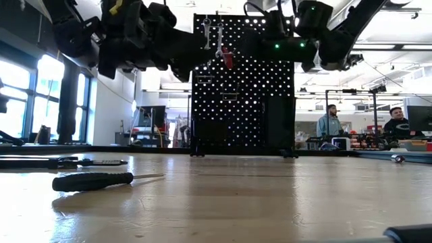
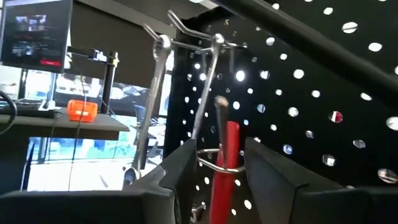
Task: Hang tools onto peg board
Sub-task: Put the Allen wrench into the right bin on the pegboard
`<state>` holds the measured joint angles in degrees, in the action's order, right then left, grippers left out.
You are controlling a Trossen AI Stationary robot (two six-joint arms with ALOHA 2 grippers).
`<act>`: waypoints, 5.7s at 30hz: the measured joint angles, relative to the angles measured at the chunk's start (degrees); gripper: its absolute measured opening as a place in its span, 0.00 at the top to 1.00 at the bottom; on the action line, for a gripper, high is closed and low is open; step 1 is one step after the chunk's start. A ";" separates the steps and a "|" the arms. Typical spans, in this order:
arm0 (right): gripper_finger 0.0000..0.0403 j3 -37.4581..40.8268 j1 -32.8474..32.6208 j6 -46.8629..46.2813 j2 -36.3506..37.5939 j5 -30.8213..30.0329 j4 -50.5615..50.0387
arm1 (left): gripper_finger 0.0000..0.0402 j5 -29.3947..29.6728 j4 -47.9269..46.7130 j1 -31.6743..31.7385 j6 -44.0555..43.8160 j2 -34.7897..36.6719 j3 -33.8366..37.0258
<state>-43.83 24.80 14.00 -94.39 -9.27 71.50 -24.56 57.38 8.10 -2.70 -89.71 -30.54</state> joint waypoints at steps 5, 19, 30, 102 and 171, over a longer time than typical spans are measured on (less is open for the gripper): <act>0.69 -0.87 0.07 0.11 0.00 -0.10 -2.09 | 0.53 -0.20 -0.05 0.00 -0.26 0.00 0.02; 0.99 -1.23 0.73 1.06 0.00 0.95 -3.12 | 0.53 -0.20 -0.04 0.00 -0.68 0.00 0.00; 1.00 -1.21 0.72 1.71 0.00 0.78 1.31 | 0.53 -0.20 -0.06 0.00 -0.70 0.00 0.00; 1.00 16.97 -16.68 3.56 21.70 9.37 10.12 | 0.53 7.34 17.54 -0.18 1.77 -0.90 -8.29; 0.71 17.76 -27.89 1.27 32.23 -14.33 -31.78 | 0.90 10.44 -30.43 -0.90 15.70 3.16 -26.53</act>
<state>-26.06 -3.09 15.27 -62.16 -23.60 39.72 -14.11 26.95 7.19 13.00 -86.55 -57.07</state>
